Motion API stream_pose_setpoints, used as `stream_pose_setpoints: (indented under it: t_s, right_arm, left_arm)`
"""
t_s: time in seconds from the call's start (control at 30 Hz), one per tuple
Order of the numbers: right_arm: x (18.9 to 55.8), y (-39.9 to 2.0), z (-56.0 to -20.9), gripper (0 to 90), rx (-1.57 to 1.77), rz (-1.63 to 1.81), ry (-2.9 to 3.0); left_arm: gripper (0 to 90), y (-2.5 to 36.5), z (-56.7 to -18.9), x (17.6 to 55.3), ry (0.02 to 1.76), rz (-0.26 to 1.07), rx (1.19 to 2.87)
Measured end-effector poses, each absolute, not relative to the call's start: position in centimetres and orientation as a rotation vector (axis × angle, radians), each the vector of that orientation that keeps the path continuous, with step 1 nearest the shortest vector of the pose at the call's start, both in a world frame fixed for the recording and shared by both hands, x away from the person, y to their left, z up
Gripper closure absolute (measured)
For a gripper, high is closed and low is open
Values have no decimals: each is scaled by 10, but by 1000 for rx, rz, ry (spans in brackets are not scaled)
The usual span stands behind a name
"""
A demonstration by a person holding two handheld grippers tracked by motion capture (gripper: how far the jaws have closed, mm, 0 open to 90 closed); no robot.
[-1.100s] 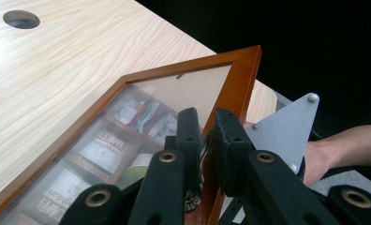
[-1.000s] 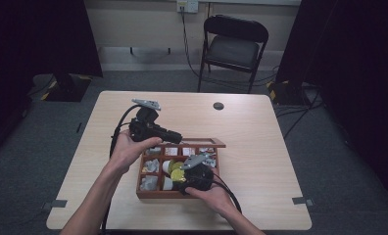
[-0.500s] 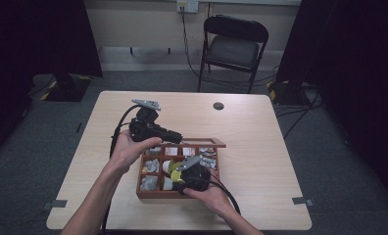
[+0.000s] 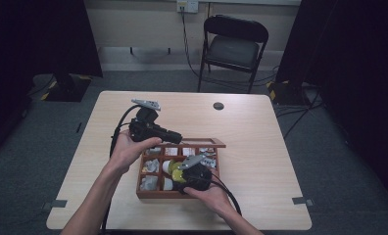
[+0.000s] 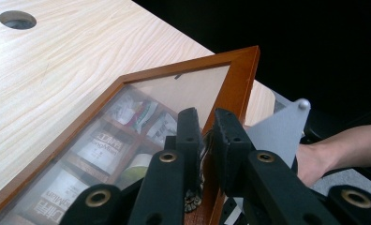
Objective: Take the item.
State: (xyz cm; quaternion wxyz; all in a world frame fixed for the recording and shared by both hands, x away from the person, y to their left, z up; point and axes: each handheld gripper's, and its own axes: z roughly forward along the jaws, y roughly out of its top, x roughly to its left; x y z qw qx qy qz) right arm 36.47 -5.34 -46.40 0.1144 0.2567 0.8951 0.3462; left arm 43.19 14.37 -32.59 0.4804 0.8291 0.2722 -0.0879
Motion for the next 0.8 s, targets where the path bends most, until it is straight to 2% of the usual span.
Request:
stream_pose_setpoints:
  t_s: [0.17,0.47,0.73,0.77,0.8]
  right_arm:
    - [366,-51,-466,325,742,976,2643]
    - [369,-48,-468,385,781,911,2713]
    - [368,-47,-469,402,770,913,2696]
    - [367,-48,-468,414,771,927,2684]
    - [367,-49,-468,495,767,937,2674]
  left_arm:
    - [814,143,-326,432,664,-215,2022]
    - [814,143,-326,432,662,-213,2024]
    - [814,143,-326,431,660,-211,2027]
    - [814,143,-326,431,661,-213,2025]
    - [814,143,-326,432,661,-213,2024]
